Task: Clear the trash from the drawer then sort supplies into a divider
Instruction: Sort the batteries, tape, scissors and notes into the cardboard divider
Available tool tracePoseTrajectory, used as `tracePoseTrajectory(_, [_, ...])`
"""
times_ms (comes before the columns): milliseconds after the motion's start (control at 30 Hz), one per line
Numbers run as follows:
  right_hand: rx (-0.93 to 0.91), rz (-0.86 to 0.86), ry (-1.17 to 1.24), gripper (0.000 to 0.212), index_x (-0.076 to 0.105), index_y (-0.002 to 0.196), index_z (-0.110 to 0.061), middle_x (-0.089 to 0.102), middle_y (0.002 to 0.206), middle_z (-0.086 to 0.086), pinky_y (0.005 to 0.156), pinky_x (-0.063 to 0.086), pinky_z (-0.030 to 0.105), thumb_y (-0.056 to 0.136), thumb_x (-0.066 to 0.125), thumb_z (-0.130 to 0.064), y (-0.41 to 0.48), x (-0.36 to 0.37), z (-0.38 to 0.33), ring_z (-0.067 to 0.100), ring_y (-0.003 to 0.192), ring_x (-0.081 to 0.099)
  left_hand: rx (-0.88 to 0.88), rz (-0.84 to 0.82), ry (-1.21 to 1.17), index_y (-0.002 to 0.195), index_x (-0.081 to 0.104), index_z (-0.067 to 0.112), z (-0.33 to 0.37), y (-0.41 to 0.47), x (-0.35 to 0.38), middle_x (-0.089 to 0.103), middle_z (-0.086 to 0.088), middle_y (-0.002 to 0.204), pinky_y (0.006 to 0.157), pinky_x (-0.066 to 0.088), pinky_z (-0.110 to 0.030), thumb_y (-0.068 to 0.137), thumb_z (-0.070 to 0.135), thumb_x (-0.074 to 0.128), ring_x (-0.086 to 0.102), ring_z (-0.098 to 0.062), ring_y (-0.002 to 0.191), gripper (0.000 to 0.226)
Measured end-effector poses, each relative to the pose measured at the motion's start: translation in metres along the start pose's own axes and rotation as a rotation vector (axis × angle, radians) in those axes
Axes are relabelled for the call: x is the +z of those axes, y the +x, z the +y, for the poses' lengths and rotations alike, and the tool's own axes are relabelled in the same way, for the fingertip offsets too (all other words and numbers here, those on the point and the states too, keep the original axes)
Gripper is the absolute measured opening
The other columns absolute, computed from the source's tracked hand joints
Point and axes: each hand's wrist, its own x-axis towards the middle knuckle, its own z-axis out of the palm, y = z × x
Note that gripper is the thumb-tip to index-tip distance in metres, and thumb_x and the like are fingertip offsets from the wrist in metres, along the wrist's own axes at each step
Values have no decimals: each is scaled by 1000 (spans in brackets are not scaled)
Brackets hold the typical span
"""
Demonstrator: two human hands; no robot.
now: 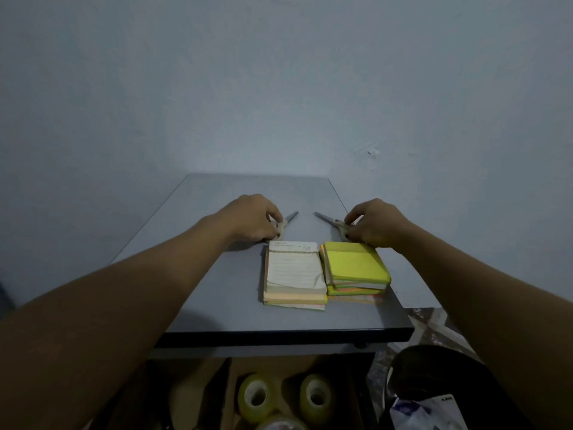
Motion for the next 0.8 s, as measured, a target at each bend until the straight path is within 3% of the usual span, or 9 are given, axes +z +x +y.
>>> tracePoseTrajectory(100, [-31, -4, -52, 34, 72, 115, -16, 71, 110, 7, 63, 46, 22, 81, 76, -16, 0, -4, 2, 21, 96, 62, 11, -15, 43, 121, 69, 29, -2, -5, -6, 69, 2, 117, 85, 50, -29, 84, 29, 71, 62, -13, 96, 37])
tracePoseTrajectory(267, [-34, 31, -37, 38, 72, 115, -17, 74, 104, 8, 81, 54, 31, 79, 80, -22, -2, -9, 4, 23, 97, 66, 2, 55, 45, 122, 70, 26, -10, -19, -16, 66, -4, 125, 95, 51, -35, 87, 31, 67, 63, -21, 105, 35])
tracePoseTrajectory(433, [-68, 111, 61, 24, 73, 107, -18, 76, 92, 5, 63, 50, 26, 84, 76, -26, -17, -30, -5, 15, 78, 65, -21, 140, -123, 117, 73, 25, -18, -48, -42, 72, -3, 111, 76, 45, -22, 85, 25, 71, 63, -12, 85, 32])
tracePoseTrajectory(567, [-129, 184, 144, 17, 72, 100, -20, 74, 85, 2, 59, 45, 25, 88, 72, -31, -42, -50, -19, 9, 73, 63, -43, 215, -228, 109, 75, 31, -21, -85, -66, 73, 11, 87, 61, 46, -17, 84, 26, 72, 70, -11, 77, 25])
tracePoseTrajectory(700, [-174, 192, 210, 21, 72, 106, -23, 74, 96, 5, 72, 53, 34, 85, 73, -22, -76, -63, -36, 21, 86, 66, -49, 277, -299, 103, 75, 35, -25, -134, -83, 75, 10, 74, 70, 57, -34, 84, 25, 73, 69, -9, 62, 22])
tracePoseTrajectory(800, [-191, 174, 287, 23, 72, 105, -25, 74, 92, 1, 76, 55, 38, 83, 74, -21, -106, -63, -48, 22, 85, 68, -49, 296, -330, 106, 75, 32, -26, -173, -86, 75, 9, 77, 70, 58, -37, 84, 22, 73, 70, -14, 64, 24])
